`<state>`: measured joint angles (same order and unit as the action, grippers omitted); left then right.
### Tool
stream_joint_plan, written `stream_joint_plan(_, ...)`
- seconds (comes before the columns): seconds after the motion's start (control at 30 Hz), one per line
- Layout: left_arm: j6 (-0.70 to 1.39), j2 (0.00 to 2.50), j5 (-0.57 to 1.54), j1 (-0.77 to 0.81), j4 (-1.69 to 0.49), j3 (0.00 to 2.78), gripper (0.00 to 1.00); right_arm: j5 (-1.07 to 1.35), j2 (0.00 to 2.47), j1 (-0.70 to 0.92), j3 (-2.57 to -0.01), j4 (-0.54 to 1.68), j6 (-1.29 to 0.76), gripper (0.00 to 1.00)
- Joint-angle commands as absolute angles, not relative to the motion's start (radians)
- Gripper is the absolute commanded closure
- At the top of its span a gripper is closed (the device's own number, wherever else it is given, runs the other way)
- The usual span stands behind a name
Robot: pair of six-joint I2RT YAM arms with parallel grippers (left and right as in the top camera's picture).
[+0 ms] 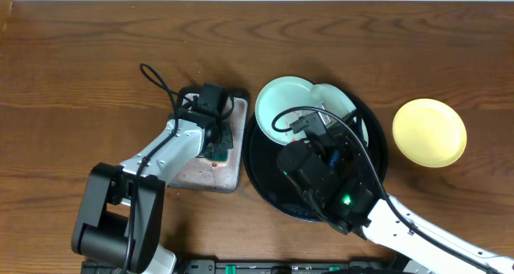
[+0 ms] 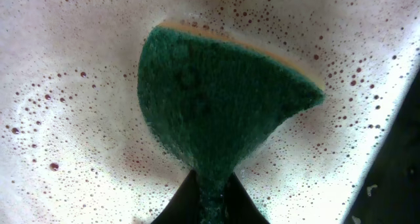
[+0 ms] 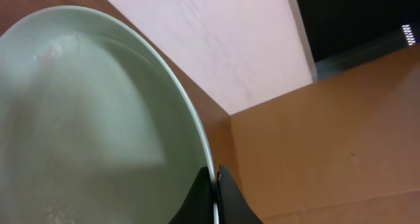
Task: Clean dirty plates on tray and stack at the side
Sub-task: 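Carry the pale green plate right and stack it on the yellow plate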
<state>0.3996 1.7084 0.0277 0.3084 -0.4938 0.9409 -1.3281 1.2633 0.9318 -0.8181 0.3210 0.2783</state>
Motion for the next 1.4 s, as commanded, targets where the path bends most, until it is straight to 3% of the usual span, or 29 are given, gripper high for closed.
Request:
stream_joint_plan(0.0,0.405,1.755,0.042,0.305,-0.510,0.903,0.90,-1.386,1.263,0.937,-0.839,0.312,0.311,0.99)
stream_joint_plan(0.27,0.405,1.755,0.042,0.305,-0.510,0.903,0.90,-1.301,1.263,0.920,-0.838,0.311,0.286,0.99)
stream_joint_plan(0.43,0.405,1.755,0.042,0.305,-0.514,0.903,0.90,-1.046,1.263,0.797,-0.837,0.421,0.004,0.99)
stream_joint_plan(0.5,0.405,1.755,0.042,0.305,-0.514,0.903,0.90,-0.886,1.263,0.664,-0.837,0.485,-0.145,0.99)
stream_joint_plan(0.93,0.405,1.755,0.042,0.305,-0.514,0.903,0.90,-0.164,1.276,-0.142,-0.836,0.507,-0.473,0.99)
stream_joint_plan(1.17,0.405,1.755,0.042,0.305,-0.514,0.903,0.90,-0.051,1.324,-0.411,-0.836,0.530,-0.511,0.99)
stream_joint_plan(1.37,0.405,1.755,0.042,0.305,-0.514,0.903,0.90,-0.033,1.377,-0.506,-0.836,0.521,-0.531,0.99)
